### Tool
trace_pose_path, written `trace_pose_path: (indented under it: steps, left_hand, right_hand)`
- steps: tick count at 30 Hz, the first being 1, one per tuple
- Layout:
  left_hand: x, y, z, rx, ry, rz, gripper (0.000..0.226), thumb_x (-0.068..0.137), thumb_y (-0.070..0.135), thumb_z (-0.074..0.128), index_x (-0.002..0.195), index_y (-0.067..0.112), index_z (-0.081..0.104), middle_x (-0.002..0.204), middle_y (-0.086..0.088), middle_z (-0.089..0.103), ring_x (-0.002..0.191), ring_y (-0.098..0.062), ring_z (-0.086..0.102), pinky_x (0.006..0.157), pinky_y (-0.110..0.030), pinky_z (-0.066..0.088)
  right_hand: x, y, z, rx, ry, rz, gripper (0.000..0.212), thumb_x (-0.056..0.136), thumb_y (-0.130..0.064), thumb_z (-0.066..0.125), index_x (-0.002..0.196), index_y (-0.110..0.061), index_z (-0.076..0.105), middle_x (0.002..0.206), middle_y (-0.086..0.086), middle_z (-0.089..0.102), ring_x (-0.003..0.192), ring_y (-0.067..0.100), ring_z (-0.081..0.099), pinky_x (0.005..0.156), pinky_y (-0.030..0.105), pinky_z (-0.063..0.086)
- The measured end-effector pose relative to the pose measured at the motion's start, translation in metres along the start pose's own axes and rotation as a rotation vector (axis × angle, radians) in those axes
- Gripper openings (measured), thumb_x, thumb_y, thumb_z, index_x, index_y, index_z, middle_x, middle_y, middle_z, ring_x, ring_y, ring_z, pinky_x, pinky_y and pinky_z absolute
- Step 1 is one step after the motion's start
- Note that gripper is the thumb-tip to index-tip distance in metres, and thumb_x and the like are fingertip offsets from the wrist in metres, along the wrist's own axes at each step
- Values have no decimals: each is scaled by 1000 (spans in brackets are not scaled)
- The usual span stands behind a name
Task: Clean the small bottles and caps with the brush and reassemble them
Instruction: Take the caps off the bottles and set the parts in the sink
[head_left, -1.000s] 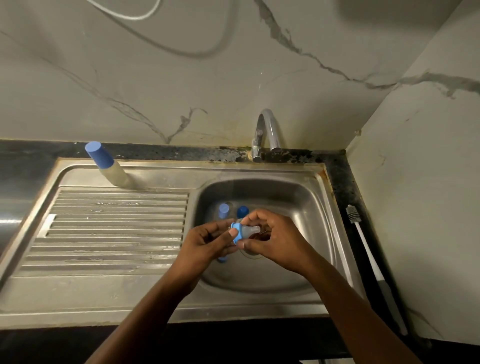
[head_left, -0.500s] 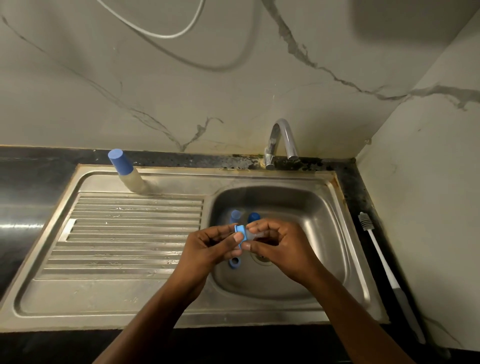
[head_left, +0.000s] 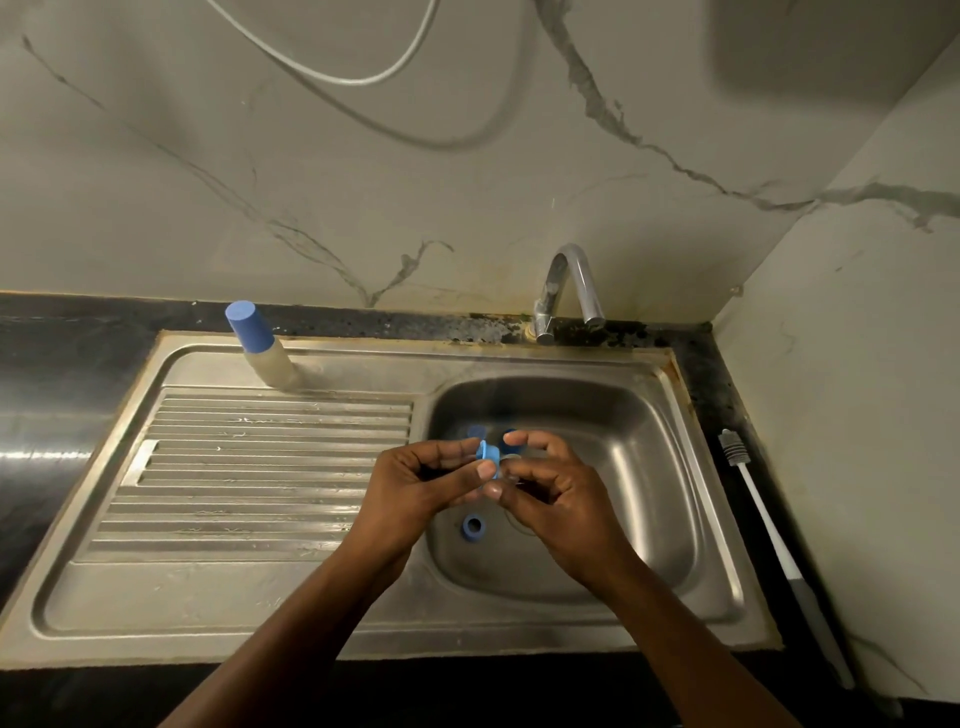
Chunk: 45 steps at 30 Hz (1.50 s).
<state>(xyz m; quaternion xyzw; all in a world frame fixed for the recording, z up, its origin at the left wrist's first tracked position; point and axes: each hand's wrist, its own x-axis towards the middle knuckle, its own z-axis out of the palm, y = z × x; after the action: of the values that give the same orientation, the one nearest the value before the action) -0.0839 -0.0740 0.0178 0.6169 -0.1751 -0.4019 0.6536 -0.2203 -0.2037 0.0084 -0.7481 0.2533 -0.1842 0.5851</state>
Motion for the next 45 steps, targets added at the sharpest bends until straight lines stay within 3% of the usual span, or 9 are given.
trace_pose_path:
  steps: [4, 10, 15, 19, 26, 30, 37, 45]
  left_hand:
    - [1, 2, 0, 5, 2, 24, 28, 87, 9, 81, 115, 8, 79, 106, -6, 82, 104, -20, 78, 83, -24, 61]
    - [1, 5, -1, 22, -34, 53, 24, 87, 5, 80, 111, 7, 80, 105, -8, 82, 102, -24, 79, 88, -29, 63]
    - [-1, 2, 2, 8, -32, 72, 32, 82, 10, 83, 113, 7, 79, 106, -7, 81, 104, -23, 78, 91, -31, 62]
    - [-2, 2, 8, 26, -55, 127, 40, 76, 13, 86, 115, 8, 78, 106, -5, 82, 103, -22, 79, 88, -30, 63]
    - [-2, 2, 11, 79, -68, 193, 43, 77, 9, 88, 118, 10, 78, 106, -8, 81, 100, -27, 79, 91, -43, 64]
    - [-2, 1, 7, 160, -93, 295, 39, 81, 13, 89, 117, 23, 80, 106, -11, 80, 99, -33, 78, 89, -52, 64]
    - [-1, -1, 2, 197, -86, 332, 40, 80, 27, 91, 118, 23, 80, 107, -10, 78, 100, -36, 76, 86, -59, 62]
    - [-4, 1, -1, 215, -108, 334, 36, 81, 13, 88, 117, 14, 79, 105, -8, 80, 99, -32, 78, 87, -55, 64]
  right_hand:
    - [-2, 1, 0, 73, -23, 26, 19, 91, -20, 79, 109, -26, 83, 131, -17, 59, 112, 14, 69, 83, 20, 53]
    - [-7, 2, 1, 138, -72, 58, 27, 91, -13, 78, 117, -21, 80, 130, -10, 64, 120, 16, 67, 98, 33, 58]
    - [-10, 1, -4, 326, -112, 202, 28, 100, -13, 67, 127, -14, 74, 126, 3, 73, 120, 24, 68, 105, 43, 54]
    - [-9, -4, -16, 373, -62, 229, 20, 97, -12, 69, 115, -9, 77, 114, 10, 77, 107, 20, 72, 91, 31, 56]
    - [-9, 2, -14, 517, 59, 271, 14, 91, -4, 74, 104, -3, 76, 107, 19, 76, 100, 30, 73, 85, 35, 57]
    - [-9, -4, -19, 532, 30, 258, 25, 91, -2, 73, 115, -2, 71, 111, 21, 75, 106, 36, 73, 89, 41, 59]
    - [-13, -14, -16, 602, -82, 304, 29, 102, -6, 58, 130, -4, 66, 125, 16, 73, 118, 28, 70, 91, 28, 57]
    - [-9, -17, -17, 610, -102, 323, 23, 100, -10, 62, 120, 2, 61, 115, 25, 73, 103, 27, 72, 87, 30, 57]
